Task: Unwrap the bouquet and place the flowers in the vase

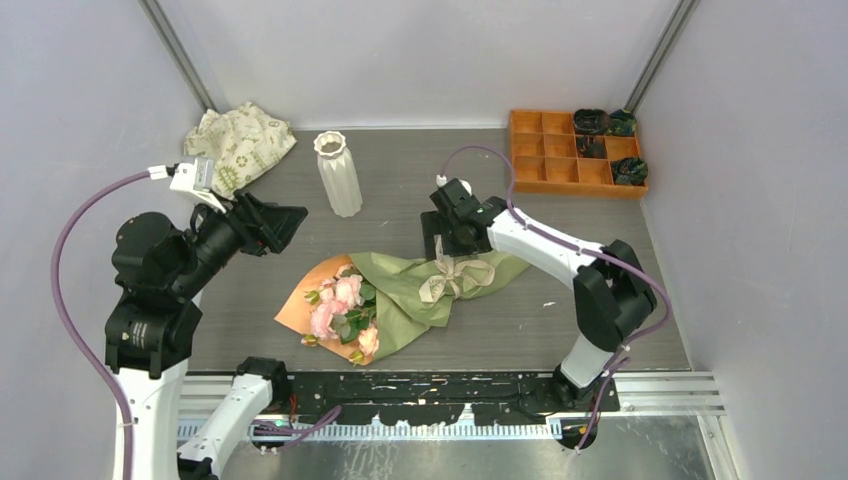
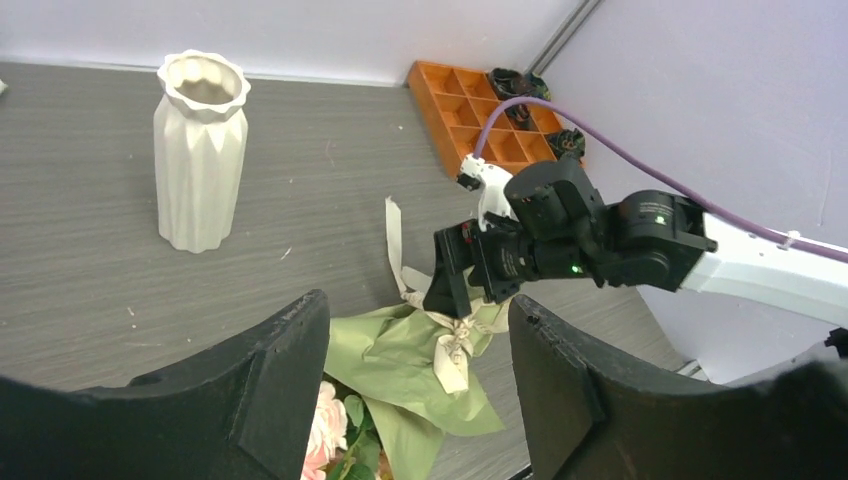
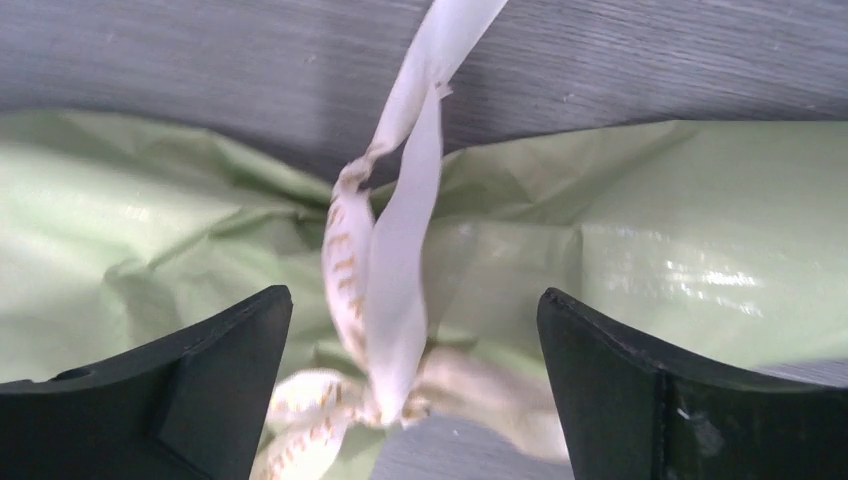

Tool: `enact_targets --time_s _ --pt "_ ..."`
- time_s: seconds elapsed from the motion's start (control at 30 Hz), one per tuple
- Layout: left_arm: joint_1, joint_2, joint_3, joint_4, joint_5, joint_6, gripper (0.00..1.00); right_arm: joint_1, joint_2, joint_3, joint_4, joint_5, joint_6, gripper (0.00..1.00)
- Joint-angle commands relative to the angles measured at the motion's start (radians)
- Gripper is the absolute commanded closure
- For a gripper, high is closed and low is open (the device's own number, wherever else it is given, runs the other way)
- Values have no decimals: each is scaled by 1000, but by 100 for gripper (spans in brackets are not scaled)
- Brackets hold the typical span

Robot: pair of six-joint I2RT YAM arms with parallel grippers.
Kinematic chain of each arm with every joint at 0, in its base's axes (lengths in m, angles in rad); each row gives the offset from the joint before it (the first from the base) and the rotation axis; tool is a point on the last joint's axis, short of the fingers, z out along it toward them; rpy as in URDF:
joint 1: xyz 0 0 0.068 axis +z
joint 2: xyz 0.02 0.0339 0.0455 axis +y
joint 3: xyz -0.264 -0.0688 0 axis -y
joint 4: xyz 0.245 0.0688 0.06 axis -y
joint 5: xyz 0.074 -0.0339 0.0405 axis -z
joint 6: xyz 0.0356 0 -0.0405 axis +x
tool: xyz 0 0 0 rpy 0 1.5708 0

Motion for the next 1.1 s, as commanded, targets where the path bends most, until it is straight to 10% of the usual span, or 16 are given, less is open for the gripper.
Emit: enact_targets --time_s 0.0,0.47,0.87,1.07 --pt "-1 -22 28 44 -21 42 33 108 -163 68 -104 142 -118 1" --pt "-1 -37 27 42 -55 48 32 479 13 161 -422 331 -296 1" --pt "-1 -72 -9 41 -100 66 32 475 156 260 -306 354 -524 0" --pt "-7 -76 -19 41 -106 60 32 362 207 275 -237 92 -587 0"
